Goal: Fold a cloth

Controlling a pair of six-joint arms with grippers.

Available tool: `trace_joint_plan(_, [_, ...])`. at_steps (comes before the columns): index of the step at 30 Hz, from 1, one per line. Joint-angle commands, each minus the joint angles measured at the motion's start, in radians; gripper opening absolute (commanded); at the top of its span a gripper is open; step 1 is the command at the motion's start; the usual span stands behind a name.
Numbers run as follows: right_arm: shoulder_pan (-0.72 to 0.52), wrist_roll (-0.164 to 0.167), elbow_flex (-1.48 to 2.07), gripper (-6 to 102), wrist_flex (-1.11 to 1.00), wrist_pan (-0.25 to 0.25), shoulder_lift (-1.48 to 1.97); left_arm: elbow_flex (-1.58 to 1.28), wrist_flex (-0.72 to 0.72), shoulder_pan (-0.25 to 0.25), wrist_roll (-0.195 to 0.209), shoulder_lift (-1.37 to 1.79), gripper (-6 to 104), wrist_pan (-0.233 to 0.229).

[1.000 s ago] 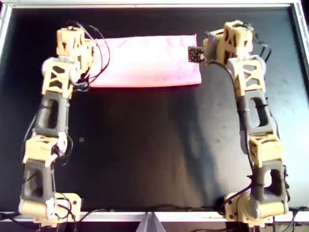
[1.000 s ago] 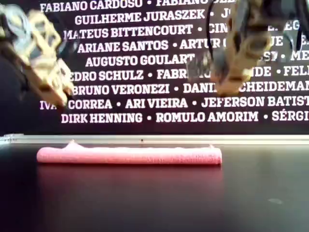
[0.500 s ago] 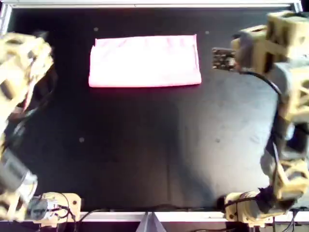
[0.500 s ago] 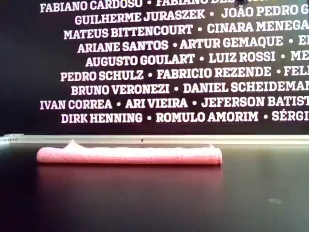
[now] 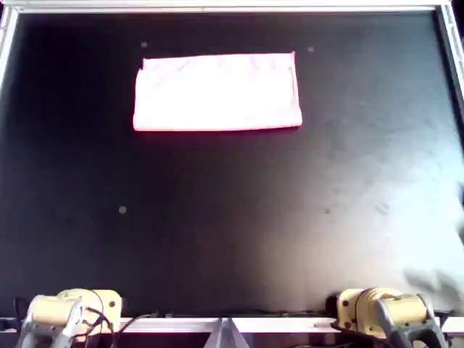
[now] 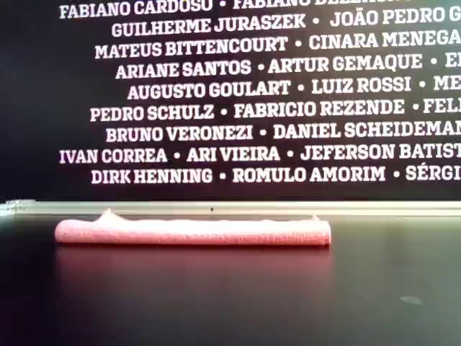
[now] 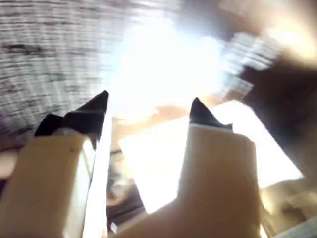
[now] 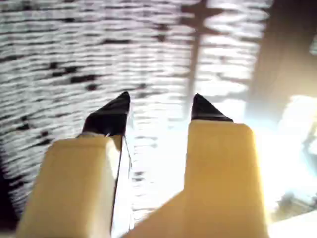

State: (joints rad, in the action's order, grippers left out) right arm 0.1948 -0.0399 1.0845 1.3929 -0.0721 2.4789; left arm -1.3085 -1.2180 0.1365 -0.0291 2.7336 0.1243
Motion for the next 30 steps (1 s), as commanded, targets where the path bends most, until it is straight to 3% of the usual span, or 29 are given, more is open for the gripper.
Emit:
trace_joint_plan(1, [-0.008,0.003,0.291,49,-0.242,0.009,0.121,-0.356,0.278,-0.025,0.002,0.044,56,-0.009])
trace_joint_plan(6, [-0.008,0.005,0.798,49,-0.589,0.009,0.308,-0.836,0.598,-0.025,0.002,0.216,56,-0.009])
trace_joint_plan(10, [-0.009,0.005,1.187,49,-0.807,0.009,0.41,-1.143,0.75,-0.025,0.002,0.333,56,-0.009])
trace_joint_plan(16, [-0.011,0.005,1.58,49,-1.066,0.011,0.463,-1.378,0.784,-0.017,0.002,0.345,56,0.003])
trace_joint_plan(21, [-0.011,0.005,1.766,49,-1.154,0.011,0.465,-1.463,0.798,-0.025,0.002,0.345,56,0.0])
trace_joint_plan(30, [-0.011,0.003,1.919,49,-1.212,0.011,0.466,-1.706,1.026,-0.025,0.002,0.344,56,-0.008])
